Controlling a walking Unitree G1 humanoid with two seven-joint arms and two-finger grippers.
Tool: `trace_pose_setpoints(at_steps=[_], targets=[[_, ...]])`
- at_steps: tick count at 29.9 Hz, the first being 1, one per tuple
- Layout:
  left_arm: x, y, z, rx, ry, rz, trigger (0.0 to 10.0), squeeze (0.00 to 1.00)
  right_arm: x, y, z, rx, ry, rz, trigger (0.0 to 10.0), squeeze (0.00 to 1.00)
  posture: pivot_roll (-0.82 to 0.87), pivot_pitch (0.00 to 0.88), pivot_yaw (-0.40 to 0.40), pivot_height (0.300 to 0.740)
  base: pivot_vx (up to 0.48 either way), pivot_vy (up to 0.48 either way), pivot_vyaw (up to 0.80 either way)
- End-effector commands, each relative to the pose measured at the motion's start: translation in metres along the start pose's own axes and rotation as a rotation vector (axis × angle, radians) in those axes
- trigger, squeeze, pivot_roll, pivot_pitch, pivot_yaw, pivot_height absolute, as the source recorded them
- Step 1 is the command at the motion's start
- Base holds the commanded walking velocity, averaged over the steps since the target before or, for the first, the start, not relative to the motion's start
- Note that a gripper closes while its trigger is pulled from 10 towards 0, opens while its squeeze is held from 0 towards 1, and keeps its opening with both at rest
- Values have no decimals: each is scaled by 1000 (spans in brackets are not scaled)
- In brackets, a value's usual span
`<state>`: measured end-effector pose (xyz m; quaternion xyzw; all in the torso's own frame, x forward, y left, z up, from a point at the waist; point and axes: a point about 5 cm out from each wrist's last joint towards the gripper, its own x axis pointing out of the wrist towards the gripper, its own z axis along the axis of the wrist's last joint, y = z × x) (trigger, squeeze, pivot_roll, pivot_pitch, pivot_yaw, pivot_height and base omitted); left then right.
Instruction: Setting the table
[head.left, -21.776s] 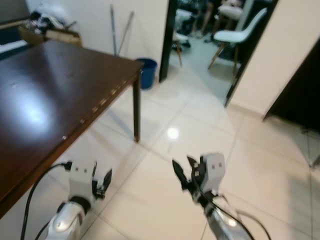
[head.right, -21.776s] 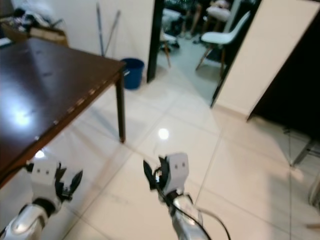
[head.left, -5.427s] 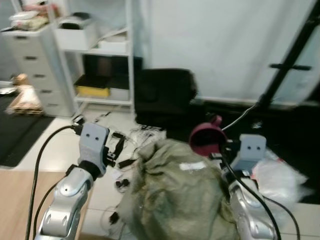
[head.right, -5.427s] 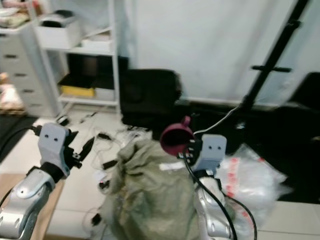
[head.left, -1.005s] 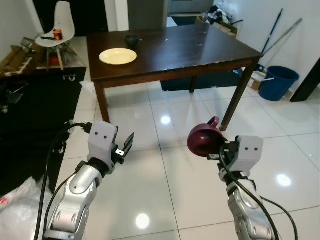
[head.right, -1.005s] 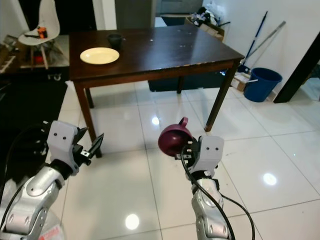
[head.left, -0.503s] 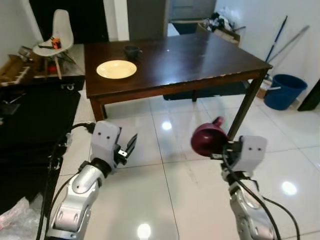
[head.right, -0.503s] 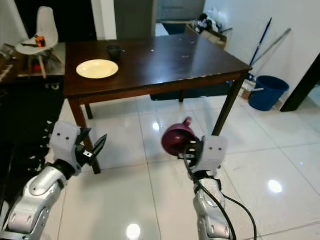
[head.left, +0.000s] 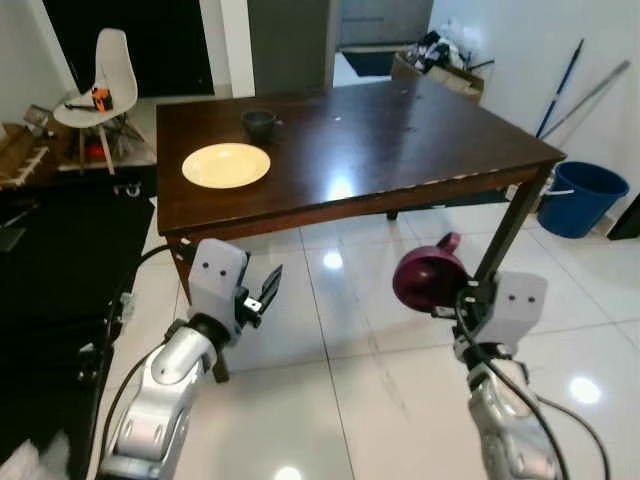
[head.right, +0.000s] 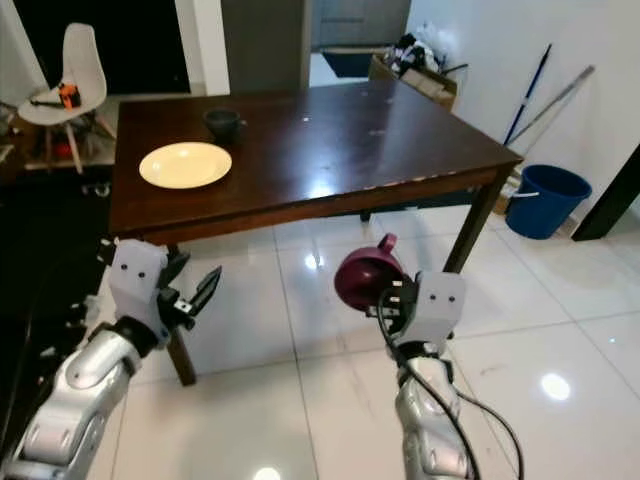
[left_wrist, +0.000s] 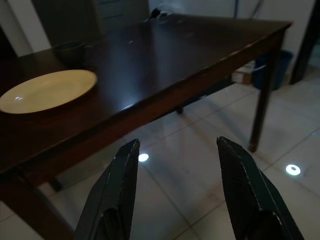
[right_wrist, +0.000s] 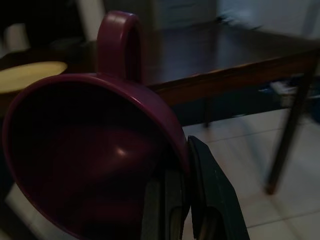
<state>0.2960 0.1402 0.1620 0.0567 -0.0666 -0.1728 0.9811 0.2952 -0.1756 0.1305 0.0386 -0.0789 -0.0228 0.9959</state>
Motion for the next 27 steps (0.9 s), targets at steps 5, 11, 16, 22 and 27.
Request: trace_pose_setpoints(at_steps=[5,11,16,22,27], targets=[[0,-4,-2,-1,6,-7,10000,0,-1,-5,0,-5,-4,-18,10000,0,-34,0,81,740,469,0,0],[0,-5,-2,-1,4,-11,10000,0,0,-5,0,-6,-3,-15,10000,0,-33,0,79,740,469,0,0],[0,-5,-3,-2,5,-11,10000,0,0,-5,0,-9,-2,-13,10000,0,-34,0,76,740,469,0,0],[0,-5,-4,-5,15,-8,10000,0,0,-5,0,-11,-3,-12,10000,0,-35,0,75,740,451,0,0],[-1,-5,-7,-16,41,-4,10000,0,1,-5,0,-12,-3,-9,10000,0,-34,0,74,740,129,0,0]])
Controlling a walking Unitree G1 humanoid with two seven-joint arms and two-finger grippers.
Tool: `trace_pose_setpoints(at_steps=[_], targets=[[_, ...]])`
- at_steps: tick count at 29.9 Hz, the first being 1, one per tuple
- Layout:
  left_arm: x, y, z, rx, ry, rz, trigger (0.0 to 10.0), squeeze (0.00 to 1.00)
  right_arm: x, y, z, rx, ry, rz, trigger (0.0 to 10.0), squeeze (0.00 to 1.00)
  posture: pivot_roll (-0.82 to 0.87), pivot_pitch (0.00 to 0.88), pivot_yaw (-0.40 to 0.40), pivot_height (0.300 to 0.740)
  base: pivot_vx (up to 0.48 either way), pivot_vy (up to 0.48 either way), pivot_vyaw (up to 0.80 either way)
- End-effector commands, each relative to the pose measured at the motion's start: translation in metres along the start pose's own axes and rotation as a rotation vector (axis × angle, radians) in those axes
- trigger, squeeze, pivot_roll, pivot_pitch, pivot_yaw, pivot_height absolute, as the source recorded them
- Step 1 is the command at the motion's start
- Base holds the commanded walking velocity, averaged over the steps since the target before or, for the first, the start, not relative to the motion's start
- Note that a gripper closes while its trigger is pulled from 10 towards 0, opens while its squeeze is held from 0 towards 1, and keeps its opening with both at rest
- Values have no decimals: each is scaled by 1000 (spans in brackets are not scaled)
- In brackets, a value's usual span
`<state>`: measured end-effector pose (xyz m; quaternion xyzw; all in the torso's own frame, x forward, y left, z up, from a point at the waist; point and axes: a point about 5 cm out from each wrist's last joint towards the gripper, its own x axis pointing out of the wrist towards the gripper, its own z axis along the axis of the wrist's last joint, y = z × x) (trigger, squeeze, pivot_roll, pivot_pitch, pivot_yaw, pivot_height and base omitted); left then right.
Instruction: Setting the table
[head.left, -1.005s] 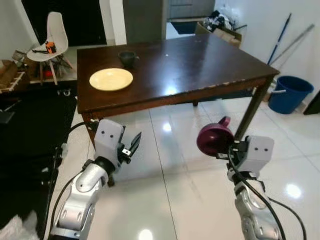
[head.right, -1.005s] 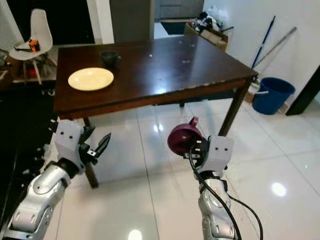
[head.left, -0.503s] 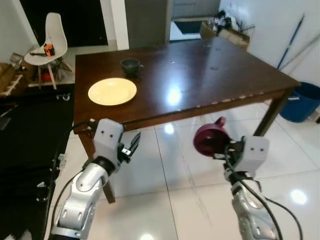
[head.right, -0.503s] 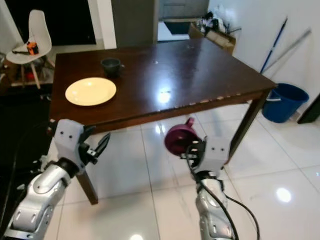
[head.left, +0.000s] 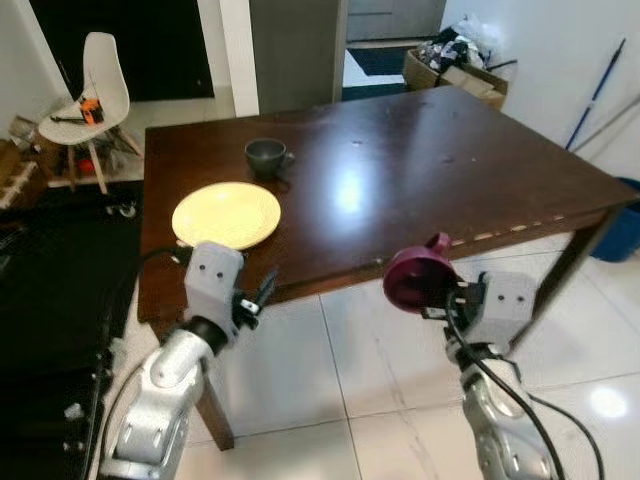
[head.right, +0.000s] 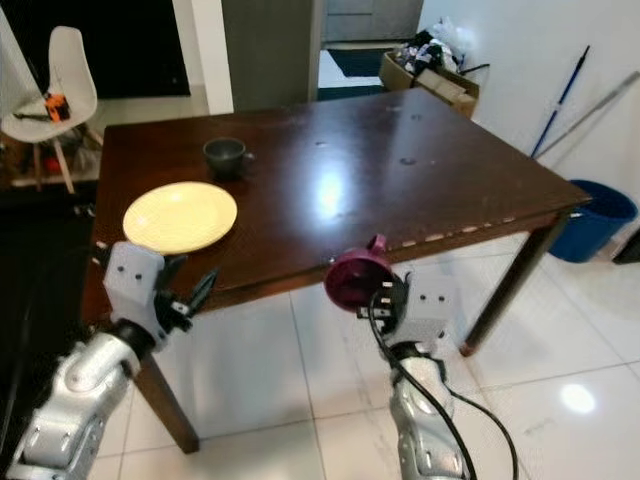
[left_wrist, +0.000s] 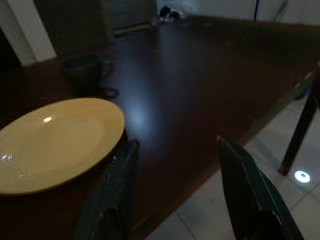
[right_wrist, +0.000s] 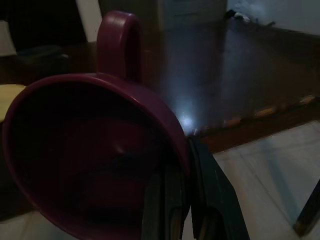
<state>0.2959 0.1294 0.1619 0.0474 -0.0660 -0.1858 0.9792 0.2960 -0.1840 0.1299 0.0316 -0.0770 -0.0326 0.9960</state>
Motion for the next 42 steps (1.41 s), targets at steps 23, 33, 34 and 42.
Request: trace_pose_setpoints(at_steps=[23,33,34,42], targets=[[-1,7,-8,26,74,36,10000,0,-1,6,0,12,-6,8,10000,0,-31,0,82,740,0,-136,0],[-2,8,-9,19,80,42,10000,0,-2,5,-1,11,-3,7,10000,0,-32,0,82,740,173,-418,0],[-2,8,-9,18,81,43,10000,0,-2,5,-1,11,-2,6,10000,0,-32,0,82,740,255,-394,0],[-2,9,-10,17,89,47,10000,0,-3,5,-1,10,-1,6,10000,0,-33,0,81,740,269,-367,0]])
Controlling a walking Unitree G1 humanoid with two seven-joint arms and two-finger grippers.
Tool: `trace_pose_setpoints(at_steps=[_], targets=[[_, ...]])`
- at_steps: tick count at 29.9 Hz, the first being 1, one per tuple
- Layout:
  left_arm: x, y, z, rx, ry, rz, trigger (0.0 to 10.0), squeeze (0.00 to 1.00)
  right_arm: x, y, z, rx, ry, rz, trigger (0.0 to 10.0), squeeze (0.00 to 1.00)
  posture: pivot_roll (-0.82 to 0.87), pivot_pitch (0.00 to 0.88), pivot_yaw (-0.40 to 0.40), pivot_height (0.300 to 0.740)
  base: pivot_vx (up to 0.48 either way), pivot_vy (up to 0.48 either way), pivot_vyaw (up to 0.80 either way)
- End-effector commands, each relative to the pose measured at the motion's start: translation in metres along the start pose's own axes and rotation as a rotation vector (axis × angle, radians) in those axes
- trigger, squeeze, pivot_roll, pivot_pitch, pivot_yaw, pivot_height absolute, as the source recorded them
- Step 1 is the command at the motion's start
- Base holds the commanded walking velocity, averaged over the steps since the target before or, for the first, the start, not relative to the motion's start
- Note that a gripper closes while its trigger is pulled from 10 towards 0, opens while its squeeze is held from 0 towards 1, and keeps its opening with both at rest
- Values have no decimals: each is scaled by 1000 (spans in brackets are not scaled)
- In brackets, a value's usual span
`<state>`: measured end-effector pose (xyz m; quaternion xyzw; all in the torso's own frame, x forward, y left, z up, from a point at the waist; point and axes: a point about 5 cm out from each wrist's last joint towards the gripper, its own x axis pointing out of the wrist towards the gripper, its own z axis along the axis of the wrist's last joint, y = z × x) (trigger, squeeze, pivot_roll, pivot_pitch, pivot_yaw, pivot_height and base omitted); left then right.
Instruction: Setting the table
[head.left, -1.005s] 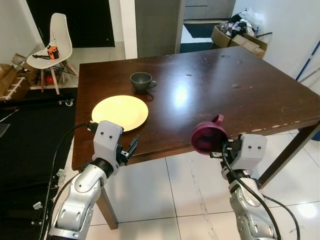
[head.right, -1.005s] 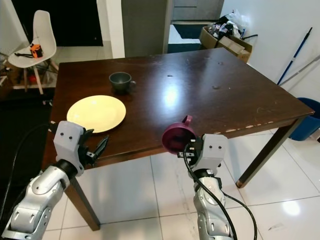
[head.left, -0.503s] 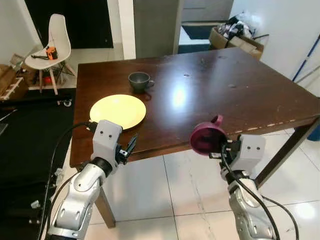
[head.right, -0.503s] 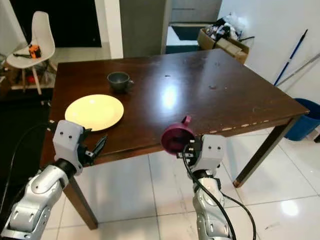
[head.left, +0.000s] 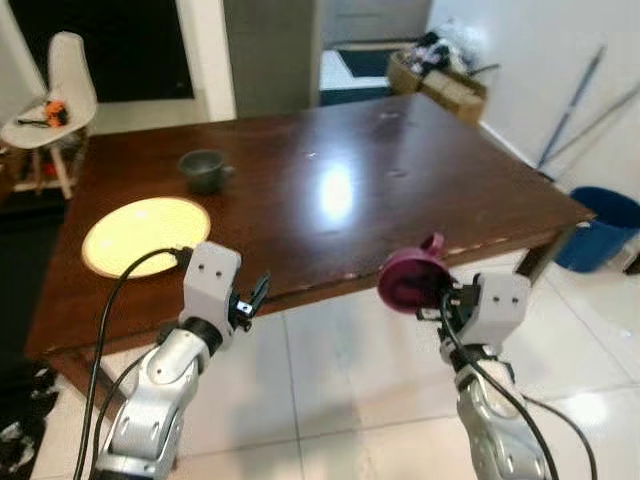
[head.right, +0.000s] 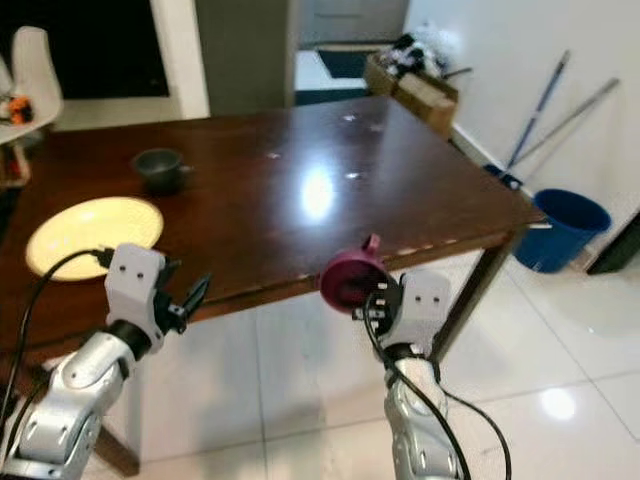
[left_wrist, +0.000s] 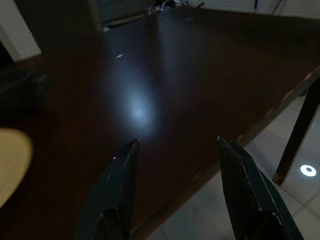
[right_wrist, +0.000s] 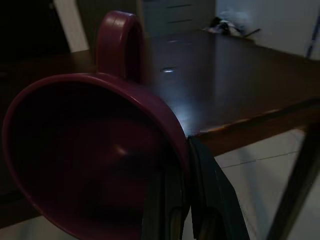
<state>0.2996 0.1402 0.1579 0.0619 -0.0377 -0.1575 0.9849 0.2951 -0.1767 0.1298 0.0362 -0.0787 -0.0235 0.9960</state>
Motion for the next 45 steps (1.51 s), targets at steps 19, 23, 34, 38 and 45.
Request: trace_pose_setpoints(at_steps=[19,23,34,38,45], targets=[[0,-1,-9,-26,52,8,10000,0,-1,-2,-1,0,1,-12,10000,0,-33,0,83,740,70,110,0],[0,-1,-8,-26,48,8,10000,0,-1,-2,-1,0,1,-13,10000,0,-33,0,83,740,0,469,0],[0,-3,-7,-15,37,-7,10000,0,-1,-2,-1,1,1,-14,10000,0,-32,0,83,740,0,40,0],[0,-3,-7,-14,36,-9,10000,0,-1,-2,-1,1,1,-15,10000,0,-33,0,83,740,0,0,0],[0,-3,-6,8,27,-7,10000,0,-1,-2,-1,1,0,-14,10000,0,-32,0,82,740,103,-213,0]])
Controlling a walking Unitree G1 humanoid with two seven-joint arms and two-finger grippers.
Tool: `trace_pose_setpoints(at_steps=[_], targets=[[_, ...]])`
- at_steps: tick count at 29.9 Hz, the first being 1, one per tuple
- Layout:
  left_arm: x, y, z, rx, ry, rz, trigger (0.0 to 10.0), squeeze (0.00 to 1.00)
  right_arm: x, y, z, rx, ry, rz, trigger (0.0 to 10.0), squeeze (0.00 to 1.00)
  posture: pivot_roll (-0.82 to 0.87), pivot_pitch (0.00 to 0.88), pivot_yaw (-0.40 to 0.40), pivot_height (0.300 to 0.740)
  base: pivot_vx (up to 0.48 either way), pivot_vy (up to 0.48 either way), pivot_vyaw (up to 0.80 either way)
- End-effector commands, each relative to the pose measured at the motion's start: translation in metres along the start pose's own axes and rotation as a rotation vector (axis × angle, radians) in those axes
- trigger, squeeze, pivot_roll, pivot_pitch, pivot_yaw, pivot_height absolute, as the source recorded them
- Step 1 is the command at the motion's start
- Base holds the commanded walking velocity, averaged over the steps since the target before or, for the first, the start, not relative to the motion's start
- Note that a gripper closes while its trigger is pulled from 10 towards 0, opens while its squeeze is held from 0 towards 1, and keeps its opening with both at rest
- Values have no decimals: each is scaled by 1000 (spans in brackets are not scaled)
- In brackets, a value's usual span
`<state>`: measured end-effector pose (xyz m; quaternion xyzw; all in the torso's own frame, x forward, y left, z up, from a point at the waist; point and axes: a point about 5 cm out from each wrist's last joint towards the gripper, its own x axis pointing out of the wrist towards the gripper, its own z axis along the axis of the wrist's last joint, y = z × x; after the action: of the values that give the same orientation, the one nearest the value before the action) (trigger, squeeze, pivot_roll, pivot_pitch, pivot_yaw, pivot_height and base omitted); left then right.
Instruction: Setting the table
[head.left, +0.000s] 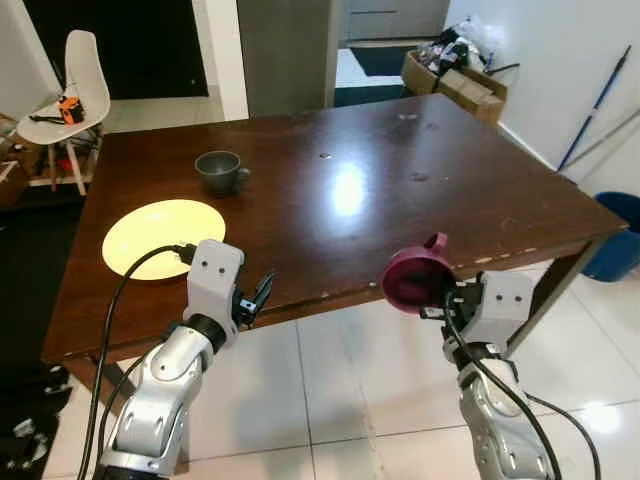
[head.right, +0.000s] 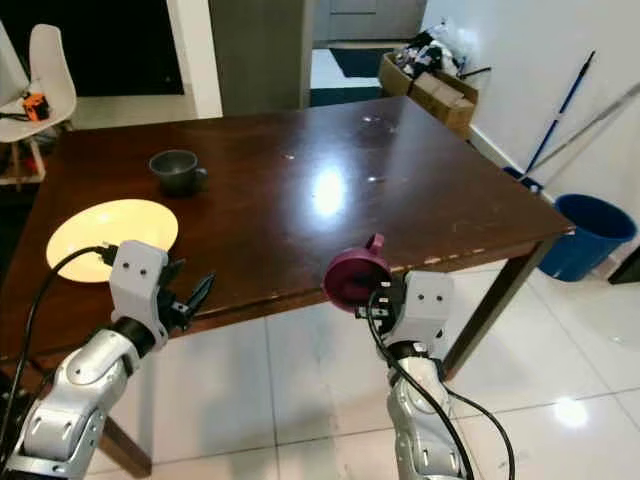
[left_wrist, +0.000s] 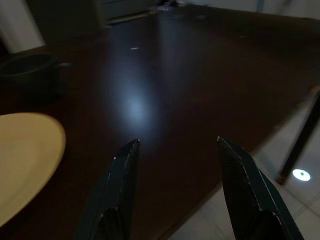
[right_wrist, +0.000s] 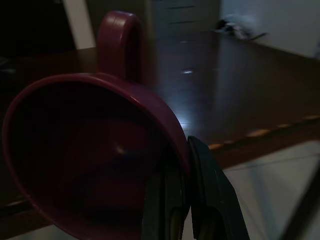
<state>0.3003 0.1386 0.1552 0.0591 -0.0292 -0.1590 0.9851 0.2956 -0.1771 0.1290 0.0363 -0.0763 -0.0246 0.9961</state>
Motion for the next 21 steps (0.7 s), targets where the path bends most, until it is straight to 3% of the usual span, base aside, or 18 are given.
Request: trace_pose_setpoints(at_steps=[1,11,21], targets=[[-1,-1,-4,17,11,-3,10000,0,-1,-2,0,1,-5,-12,10000,0,-32,0,82,740,244,-412,0],[-1,-1,-4,9,11,-7,10000,0,-1,-1,0,1,-6,-10,10000,0,-32,0,83,740,274,-388,0],[-1,-2,-4,5,16,-10,10000,0,0,-1,1,0,-8,-8,10000,0,-33,0,81,740,55,0,0]])
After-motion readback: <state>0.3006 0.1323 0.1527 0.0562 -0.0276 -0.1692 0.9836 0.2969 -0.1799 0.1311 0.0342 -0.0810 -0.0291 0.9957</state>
